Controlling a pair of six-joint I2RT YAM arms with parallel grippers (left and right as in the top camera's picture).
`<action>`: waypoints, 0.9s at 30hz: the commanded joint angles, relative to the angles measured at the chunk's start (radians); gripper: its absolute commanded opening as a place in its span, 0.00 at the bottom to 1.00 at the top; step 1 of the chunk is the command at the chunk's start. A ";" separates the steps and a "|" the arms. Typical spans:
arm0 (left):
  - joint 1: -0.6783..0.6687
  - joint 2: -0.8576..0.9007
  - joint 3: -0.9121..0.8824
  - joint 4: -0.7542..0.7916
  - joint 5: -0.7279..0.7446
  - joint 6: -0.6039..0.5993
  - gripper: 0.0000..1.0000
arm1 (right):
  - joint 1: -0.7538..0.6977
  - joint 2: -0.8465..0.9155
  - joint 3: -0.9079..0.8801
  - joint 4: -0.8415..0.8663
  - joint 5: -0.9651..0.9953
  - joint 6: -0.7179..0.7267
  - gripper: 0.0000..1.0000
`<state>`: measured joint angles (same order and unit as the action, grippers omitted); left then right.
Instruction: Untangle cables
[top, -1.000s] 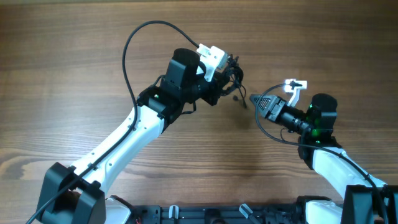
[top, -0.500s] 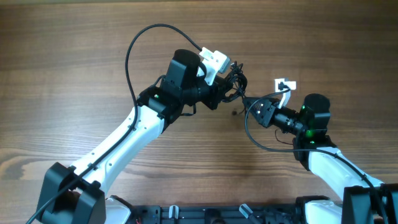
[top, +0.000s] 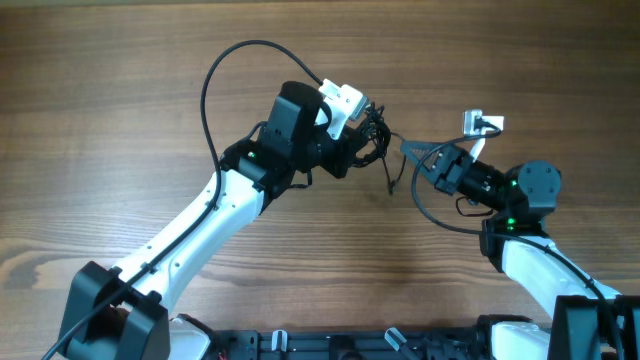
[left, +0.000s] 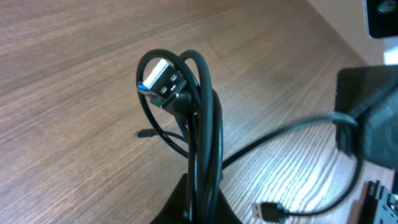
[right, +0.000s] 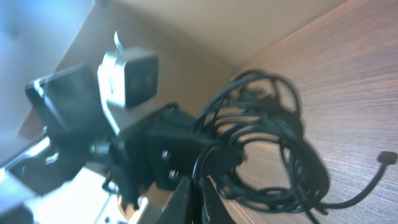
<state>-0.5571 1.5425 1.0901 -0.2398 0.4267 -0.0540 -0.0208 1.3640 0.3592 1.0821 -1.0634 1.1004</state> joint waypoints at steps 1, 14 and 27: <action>-0.002 -0.024 0.013 -0.004 0.080 -0.064 0.04 | 0.011 0.000 0.005 0.025 0.148 0.130 0.04; -0.070 -0.024 0.013 -0.005 0.081 -0.561 0.04 | 0.158 0.000 0.012 0.197 0.565 0.198 0.04; -0.108 -0.024 0.013 0.066 0.081 -0.793 0.04 | 0.260 0.000 0.056 0.008 0.648 0.112 0.04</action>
<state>-0.6586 1.5383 1.0927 -0.2077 0.4953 -0.7715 0.2134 1.3636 0.3946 1.1172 -0.4355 1.2247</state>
